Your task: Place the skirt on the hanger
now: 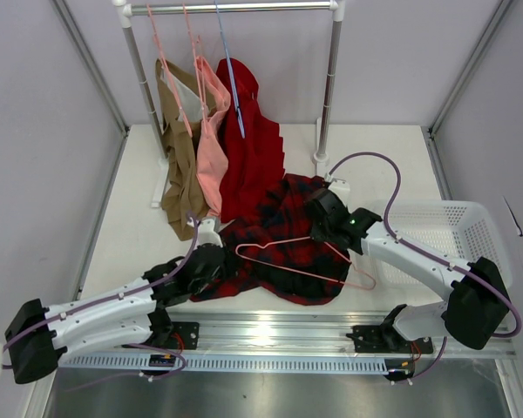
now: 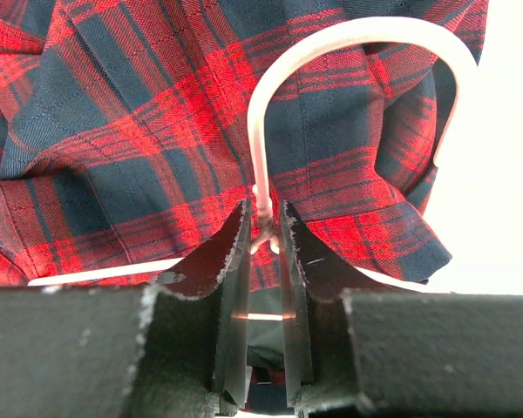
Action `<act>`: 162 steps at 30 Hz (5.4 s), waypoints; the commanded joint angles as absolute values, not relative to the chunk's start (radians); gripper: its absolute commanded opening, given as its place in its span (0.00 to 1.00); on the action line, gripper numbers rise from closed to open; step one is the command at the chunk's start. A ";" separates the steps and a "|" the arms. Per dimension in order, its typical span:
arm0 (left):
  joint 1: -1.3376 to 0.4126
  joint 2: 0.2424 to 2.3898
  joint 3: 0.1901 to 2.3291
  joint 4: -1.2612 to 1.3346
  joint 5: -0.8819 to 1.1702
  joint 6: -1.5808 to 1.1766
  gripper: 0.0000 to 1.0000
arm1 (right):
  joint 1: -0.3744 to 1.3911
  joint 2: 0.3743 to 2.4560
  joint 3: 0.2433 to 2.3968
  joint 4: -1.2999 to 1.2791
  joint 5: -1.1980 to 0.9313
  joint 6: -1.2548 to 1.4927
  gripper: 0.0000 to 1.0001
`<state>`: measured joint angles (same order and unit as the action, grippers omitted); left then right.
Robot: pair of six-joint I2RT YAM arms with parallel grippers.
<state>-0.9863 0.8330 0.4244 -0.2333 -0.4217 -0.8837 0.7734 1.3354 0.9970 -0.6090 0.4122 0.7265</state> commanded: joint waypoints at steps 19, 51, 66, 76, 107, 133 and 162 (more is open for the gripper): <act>-1.106 0.962 0.476 -0.241 -0.434 -0.988 0.35 | 0.775 1.341 1.026 -0.629 0.465 0.732 0.00; -1.094 1.042 0.480 -0.225 -0.463 -1.017 0.00 | 0.776 1.332 1.002 -0.623 0.469 0.735 0.00; -0.988 0.876 0.420 -0.291 -0.459 -1.009 0.00 | 0.813 1.285 0.969 -0.646 0.551 0.761 0.00; -0.940 0.871 0.429 -0.276 -0.436 -0.974 0.00 | 0.853 1.282 0.957 -0.670 0.621 0.773 0.00; -0.911 0.936 0.552 -0.242 -0.381 -0.838 0.00 | 0.923 1.307 0.946 -0.626 0.683 0.773 0.00; -0.913 0.954 0.641 -0.357 -0.348 -0.804 0.09 | 0.923 1.336 1.008 -0.621 0.707 0.750 0.00; -0.953 0.834 0.479 -0.399 -0.334 -1.161 0.49 | 0.925 1.350 1.014 -0.623 0.710 0.758 0.00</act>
<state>-0.9470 0.8303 0.4953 -0.4721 -0.3511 -1.1290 0.9218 1.3483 0.9768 -0.6193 0.6483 0.7563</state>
